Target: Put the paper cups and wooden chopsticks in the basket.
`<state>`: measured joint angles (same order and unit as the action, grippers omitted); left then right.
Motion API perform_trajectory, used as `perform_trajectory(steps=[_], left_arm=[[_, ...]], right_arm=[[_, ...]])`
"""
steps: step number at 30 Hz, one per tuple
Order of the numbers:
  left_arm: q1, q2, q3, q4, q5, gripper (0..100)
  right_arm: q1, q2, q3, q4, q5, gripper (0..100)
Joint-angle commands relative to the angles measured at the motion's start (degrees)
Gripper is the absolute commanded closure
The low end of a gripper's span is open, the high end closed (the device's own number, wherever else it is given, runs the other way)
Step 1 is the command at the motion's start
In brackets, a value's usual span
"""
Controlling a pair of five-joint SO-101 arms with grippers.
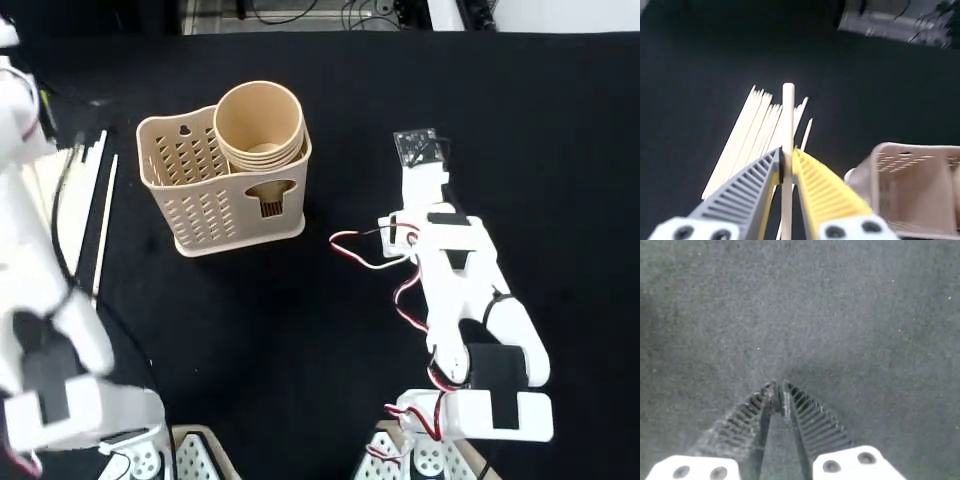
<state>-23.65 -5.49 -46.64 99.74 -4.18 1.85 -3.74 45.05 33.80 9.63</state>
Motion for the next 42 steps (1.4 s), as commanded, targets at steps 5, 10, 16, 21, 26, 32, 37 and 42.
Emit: perform_trajectory(steps=[5, 10, 16, 21, 26, 32, 37, 42], left_arm=[[5.67, -29.27, 27.3, -16.0, 2.29, 97], [6.29, -48.09, 50.68, -36.48, 8.88, 97], [9.36, -63.38, 80.48, -72.7, 15.12, 97], [9.98, -65.14, 94.81, -96.79, 15.82, 97], [9.98, -65.14, 94.81, -98.11, 15.91, 97], [14.02, -65.14, 90.68, -97.76, 15.56, 97], [16.48, -62.95, 88.92, -97.58, 15.47, 97], [16.48, -55.65, 92.62, -97.93, 15.47, 97]], right_arm=[[-0.26, -1.1, -0.13, -0.88, 0.0, 98.5], [-0.35, -1.1, -0.13, -0.88, 0.0, 98.5], [-0.44, -1.1, -0.13, -0.88, 0.0, 98.5], [-0.44, -1.1, -0.13, -0.88, 0.0, 98.5], [-0.44, -1.1, -0.22, -0.88, 0.0, 98.5], [-0.44, -1.1, -0.22, -0.88, 0.0, 98.5], [-0.44, -1.1, -0.22, -0.88, 0.0, 98.5], [-0.44, -1.1, -0.22, -0.88, 0.0, 98.5]])
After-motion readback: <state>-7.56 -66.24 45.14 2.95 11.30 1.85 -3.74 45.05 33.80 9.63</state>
